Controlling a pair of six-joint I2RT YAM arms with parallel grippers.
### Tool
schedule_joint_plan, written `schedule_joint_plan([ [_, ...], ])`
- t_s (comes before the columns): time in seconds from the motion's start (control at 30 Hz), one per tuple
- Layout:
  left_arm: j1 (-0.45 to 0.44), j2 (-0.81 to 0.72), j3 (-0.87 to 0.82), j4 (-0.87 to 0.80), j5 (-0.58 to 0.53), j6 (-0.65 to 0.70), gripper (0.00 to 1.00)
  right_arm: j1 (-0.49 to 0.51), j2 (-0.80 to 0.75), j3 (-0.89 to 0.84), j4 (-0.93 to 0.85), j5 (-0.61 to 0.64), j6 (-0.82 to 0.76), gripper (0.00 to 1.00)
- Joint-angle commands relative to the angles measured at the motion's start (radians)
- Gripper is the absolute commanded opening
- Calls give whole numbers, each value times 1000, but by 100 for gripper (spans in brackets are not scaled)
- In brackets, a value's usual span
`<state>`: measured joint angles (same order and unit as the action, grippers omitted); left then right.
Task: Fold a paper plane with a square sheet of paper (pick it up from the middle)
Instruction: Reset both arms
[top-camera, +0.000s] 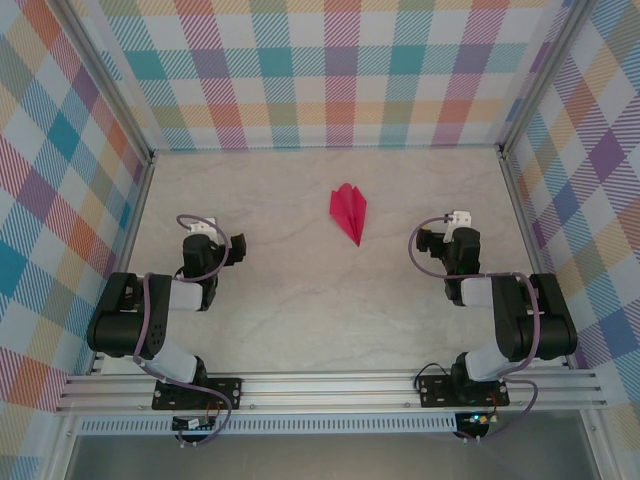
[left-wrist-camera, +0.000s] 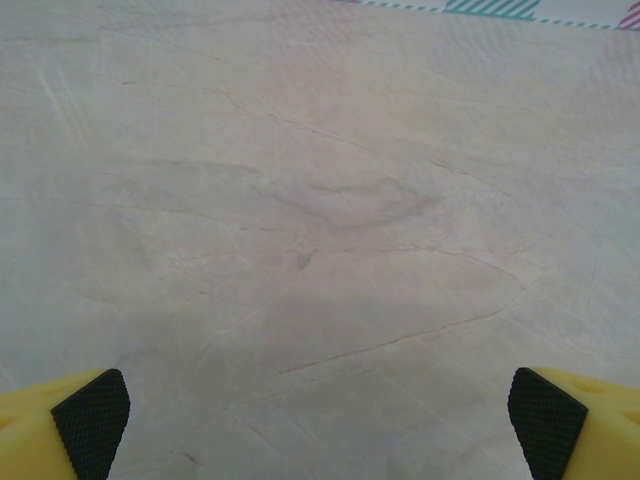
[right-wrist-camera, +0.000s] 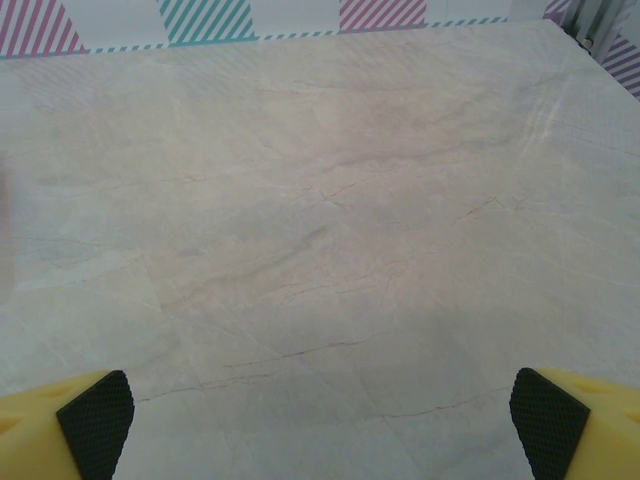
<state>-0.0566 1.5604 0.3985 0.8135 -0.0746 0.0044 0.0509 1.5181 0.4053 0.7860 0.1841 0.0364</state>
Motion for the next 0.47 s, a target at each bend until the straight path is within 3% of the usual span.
schedule_joint_plan([
  [0.0, -5, 6, 28, -13, 32, 35, 100, -8, 8, -5, 48, -20, 6, 100],
  [0.43, -6, 9, 33, -19, 27, 32, 100, -7, 6, -7, 51, -20, 3, 100],
])
